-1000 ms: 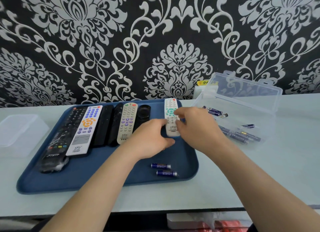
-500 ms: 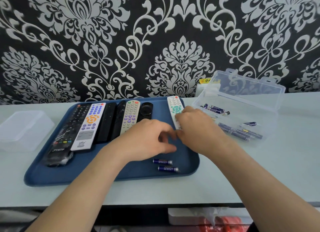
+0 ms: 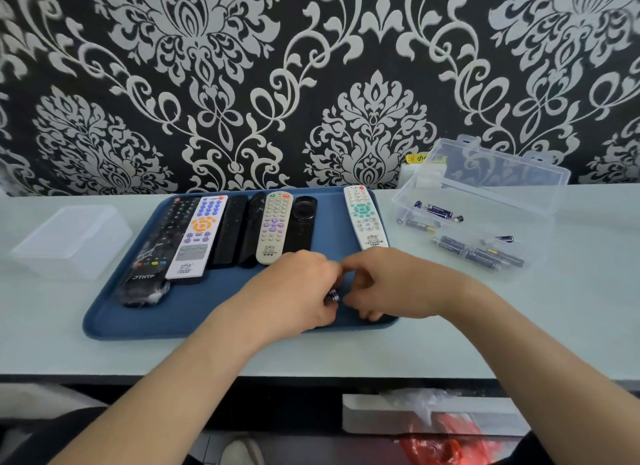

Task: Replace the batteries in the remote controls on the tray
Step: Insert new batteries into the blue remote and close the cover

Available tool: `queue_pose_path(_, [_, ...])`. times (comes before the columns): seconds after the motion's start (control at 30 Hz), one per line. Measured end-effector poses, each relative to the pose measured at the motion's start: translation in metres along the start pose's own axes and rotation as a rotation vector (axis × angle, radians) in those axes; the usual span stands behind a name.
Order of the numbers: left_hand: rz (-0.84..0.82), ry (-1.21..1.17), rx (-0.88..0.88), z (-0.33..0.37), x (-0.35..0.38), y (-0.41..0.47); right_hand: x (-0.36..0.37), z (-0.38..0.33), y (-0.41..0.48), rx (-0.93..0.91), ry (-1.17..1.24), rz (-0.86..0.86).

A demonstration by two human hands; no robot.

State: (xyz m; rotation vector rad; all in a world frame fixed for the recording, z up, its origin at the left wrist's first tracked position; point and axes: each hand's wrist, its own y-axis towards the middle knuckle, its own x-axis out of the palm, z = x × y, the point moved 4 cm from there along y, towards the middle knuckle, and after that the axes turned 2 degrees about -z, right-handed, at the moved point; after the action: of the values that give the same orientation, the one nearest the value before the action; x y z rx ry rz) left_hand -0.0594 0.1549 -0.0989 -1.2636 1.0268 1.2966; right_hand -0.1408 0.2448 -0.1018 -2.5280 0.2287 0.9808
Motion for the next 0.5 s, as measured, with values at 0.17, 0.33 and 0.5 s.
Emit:
queue_pose_path(0.17, [-0.052, 0.225, -0.013, 0.002, 0.0, -0.003, 0.012, -0.008, 0.009, 0.028, 0.12, 0.056])
queue_pose_path(0.33, [0.072, 0.162, -0.018, -0.007, -0.001, -0.016, 0.017, -0.016, 0.014, 0.029, 0.246, 0.085])
queue_pose_path(0.5, [0.474, -0.906, -0.284, -0.056, -0.036, -0.031, 0.014, -0.038, 0.025, -0.021, 1.203, 0.228])
